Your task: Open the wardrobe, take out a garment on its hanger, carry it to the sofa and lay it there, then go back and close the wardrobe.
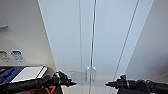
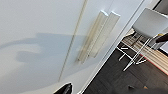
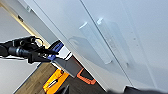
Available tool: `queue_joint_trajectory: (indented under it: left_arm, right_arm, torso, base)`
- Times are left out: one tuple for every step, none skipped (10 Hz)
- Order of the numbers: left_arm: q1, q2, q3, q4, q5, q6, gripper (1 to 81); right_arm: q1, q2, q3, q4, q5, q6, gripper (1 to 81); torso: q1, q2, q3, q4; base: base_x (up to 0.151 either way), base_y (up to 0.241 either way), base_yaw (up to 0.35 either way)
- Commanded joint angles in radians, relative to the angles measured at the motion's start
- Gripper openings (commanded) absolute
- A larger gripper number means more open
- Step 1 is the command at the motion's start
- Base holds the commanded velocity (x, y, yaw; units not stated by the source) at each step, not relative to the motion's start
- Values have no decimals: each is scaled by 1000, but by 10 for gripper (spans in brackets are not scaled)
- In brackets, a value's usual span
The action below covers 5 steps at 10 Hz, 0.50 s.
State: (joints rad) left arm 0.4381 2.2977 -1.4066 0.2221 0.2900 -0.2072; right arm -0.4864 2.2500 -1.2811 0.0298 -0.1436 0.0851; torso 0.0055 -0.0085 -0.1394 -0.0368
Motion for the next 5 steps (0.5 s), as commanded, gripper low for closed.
queue_joint_trajectory:
  left_arm:
    - [-163, 49, -64, -32, 25, -21, 811]
    - [-164, 74, -95, -32, 15, -27, 811]
    - [-163, 89, -121, -32, -16, -41, 811]
    - [-160, 103, -134, -29, -69, -61, 811]
    - [-153, 119, -152, -30, -106, -75, 811]
  right_arm:
    - [168, 83, -96, 30, -40, 22, 811]
    - [182, 111, -128, 35, -45, 22, 811]
    - [197, 148, -168, 39, -80, 22, 811]
    - [211, 176, -190, 36, -91, 24, 811]
    - [222, 205, -211, 33, -88, 38, 811]
  torso:
    - [0, 0, 0, 0]
    - [0, 0, 0, 0]
    - [0, 0, -1, 0]
    - [1, 1, -1, 0]
    - [1, 1, -1, 0]
  base:
    - [0, 0, 0]
    - [0, 0, 0]
    - [0, 0, 0]
    - [0, 0, 0]
    - [0, 0, 0]
